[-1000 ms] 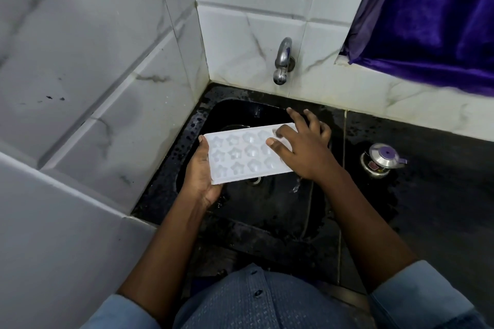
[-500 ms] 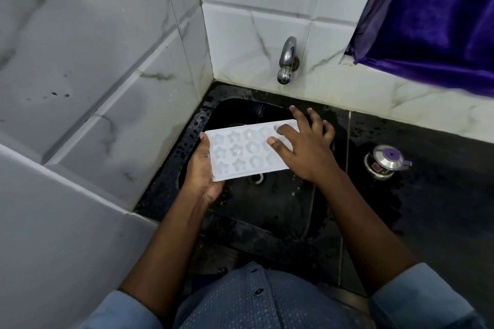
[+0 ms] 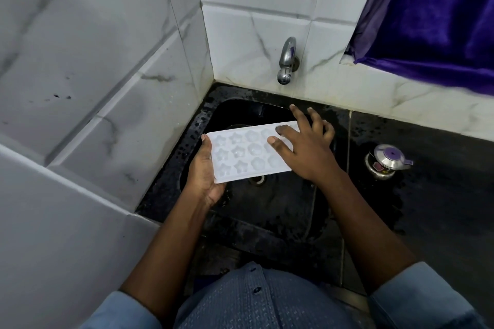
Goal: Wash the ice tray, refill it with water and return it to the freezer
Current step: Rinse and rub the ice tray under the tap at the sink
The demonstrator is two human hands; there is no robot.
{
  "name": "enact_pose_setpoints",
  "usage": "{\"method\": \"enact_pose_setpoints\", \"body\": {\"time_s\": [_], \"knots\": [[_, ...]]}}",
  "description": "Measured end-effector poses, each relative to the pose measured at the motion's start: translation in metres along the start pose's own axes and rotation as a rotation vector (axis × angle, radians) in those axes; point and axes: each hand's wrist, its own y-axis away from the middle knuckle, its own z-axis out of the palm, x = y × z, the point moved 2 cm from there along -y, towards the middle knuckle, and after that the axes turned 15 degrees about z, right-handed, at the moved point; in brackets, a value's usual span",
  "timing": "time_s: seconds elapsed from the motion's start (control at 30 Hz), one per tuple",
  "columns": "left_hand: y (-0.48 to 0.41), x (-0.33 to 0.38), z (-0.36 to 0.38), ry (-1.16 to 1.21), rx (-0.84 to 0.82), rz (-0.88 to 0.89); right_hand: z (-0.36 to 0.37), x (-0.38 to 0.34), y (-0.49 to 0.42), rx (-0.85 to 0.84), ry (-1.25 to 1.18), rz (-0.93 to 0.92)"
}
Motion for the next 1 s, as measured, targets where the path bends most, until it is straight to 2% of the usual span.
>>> {"method": "enact_pose_setpoints", "body": {"time_s": [0.8,1.0], "knots": [[0.001,-0.004,-0.002,0.000,0.015,-0.008,-0.006,0.001,0.006,0.000,-0.029,0.005],[0.003,-0.002,0.001,0.023,0.033,-0.027,-0.010,-0.007,0.012,0.049,-0.081,-0.073]]}}
